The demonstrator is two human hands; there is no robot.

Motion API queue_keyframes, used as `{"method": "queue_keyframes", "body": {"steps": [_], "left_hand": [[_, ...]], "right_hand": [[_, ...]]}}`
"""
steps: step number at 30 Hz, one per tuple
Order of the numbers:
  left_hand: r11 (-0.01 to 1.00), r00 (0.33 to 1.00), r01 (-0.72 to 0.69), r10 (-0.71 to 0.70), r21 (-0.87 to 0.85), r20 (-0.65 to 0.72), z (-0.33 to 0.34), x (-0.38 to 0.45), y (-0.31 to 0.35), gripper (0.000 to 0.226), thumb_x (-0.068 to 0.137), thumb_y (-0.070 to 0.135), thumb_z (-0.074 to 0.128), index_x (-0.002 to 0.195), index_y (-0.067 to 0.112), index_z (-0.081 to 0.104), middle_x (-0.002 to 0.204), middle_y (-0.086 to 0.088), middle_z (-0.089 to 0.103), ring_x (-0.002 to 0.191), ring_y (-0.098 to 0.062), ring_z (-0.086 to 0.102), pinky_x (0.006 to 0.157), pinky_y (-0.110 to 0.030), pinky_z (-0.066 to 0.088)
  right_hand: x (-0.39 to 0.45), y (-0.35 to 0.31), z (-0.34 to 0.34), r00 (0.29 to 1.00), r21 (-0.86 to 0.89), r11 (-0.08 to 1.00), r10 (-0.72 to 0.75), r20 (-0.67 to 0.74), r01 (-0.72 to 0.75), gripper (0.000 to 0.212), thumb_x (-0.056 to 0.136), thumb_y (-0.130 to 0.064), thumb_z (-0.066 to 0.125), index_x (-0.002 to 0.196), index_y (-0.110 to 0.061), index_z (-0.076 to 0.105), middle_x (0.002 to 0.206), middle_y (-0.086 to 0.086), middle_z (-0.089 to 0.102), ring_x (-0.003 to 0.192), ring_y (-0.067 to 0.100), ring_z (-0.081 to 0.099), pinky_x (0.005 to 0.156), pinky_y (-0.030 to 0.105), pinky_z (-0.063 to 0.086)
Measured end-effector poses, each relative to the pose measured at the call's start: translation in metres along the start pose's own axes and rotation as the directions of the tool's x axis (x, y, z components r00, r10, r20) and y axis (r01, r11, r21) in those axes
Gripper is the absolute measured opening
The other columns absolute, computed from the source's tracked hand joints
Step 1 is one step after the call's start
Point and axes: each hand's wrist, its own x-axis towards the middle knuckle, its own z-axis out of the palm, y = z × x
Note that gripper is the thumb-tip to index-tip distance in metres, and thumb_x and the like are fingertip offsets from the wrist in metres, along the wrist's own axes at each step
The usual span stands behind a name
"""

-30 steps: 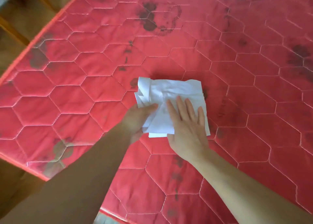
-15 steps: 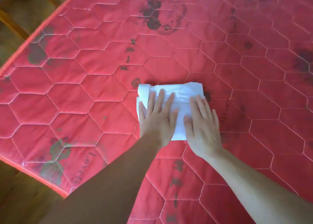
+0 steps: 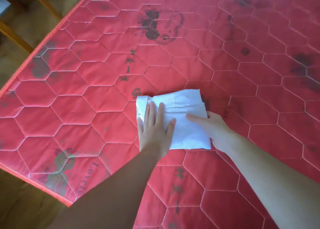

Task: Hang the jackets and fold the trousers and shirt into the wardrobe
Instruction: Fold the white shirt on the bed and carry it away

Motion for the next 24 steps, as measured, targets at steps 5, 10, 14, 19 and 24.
{"method": "queue_keyframes", "body": {"steps": [5,10,14,19,24], "left_hand": [[0.999,0.993,0.047,-0.046,-0.005,0.109,-0.028,0.005,0.005,0.071,0.09,0.068,0.026,0.15,0.045,-0.006,0.162,0.015,-0.014,0.146,0.0,-0.017,0.117,-0.047,-0.012],[0.943,0.987,-0.085,0.124,-0.321,0.103,-0.129,0.026,0.041,0.123,0.061,0.057,0.082,0.151,0.046,-0.001,0.162,0.017,-0.004,0.147,0.001,0.001,0.121,-0.039,0.006],[0.649,0.797,0.003,0.459,-0.761,0.394,-0.237,0.02,0.089,0.09,0.063,0.024,0.086,0.142,0.029,0.044,0.144,0.002,0.052,0.121,-0.003,0.057,0.097,-0.025,0.048],[0.586,0.627,0.052,0.611,-0.808,0.484,-0.35,-0.013,0.169,0.065,0.063,0.034,0.082,0.12,0.022,0.054,0.109,0.02,0.071,0.104,0.0,0.065,0.085,-0.019,0.051],[0.506,0.764,0.098,0.513,-0.857,0.391,-0.441,-0.048,0.238,0.052,0.065,0.048,0.081,0.107,0.018,0.071,0.104,-0.001,0.075,0.095,-0.017,0.071,0.08,-0.03,0.056]], "right_hand": [[-0.008,-0.018,-0.006,0.973,-0.159,0.964,-0.197,0.12,0.215,0.013,0.081,-0.011,0.073,0.089,-0.02,0.068,0.077,-0.009,0.07,0.07,0.006,0.064,0.055,0.015,0.047],[-0.045,-0.12,-0.034,0.791,-0.524,0.606,-0.343,0.507,0.598,0.013,0.079,-0.011,0.073,0.08,-0.021,0.065,0.065,-0.017,0.057,0.06,-0.001,0.048,0.052,0.009,0.037],[-0.115,-0.234,-0.061,0.724,-0.586,0.46,-0.214,0.656,0.667,0.017,0.074,-0.019,0.081,0.083,-0.02,0.067,0.071,-0.016,0.065,0.063,-0.001,0.056,0.058,0.014,0.045],[-0.224,-0.367,-0.101,0.688,-0.532,0.627,-0.009,0.725,0.569,0.026,0.074,-0.01,0.077,0.098,-0.012,0.069,0.099,0.008,0.075,0.087,0.021,0.073,0.071,0.032,0.058],[-0.327,-0.453,-0.131,0.784,-0.698,0.361,-0.225,0.578,0.618,0.042,0.082,-0.021,0.076,0.12,-0.01,0.062,0.12,0.013,0.064,0.116,0.033,0.059,0.093,0.032,0.048]]}}
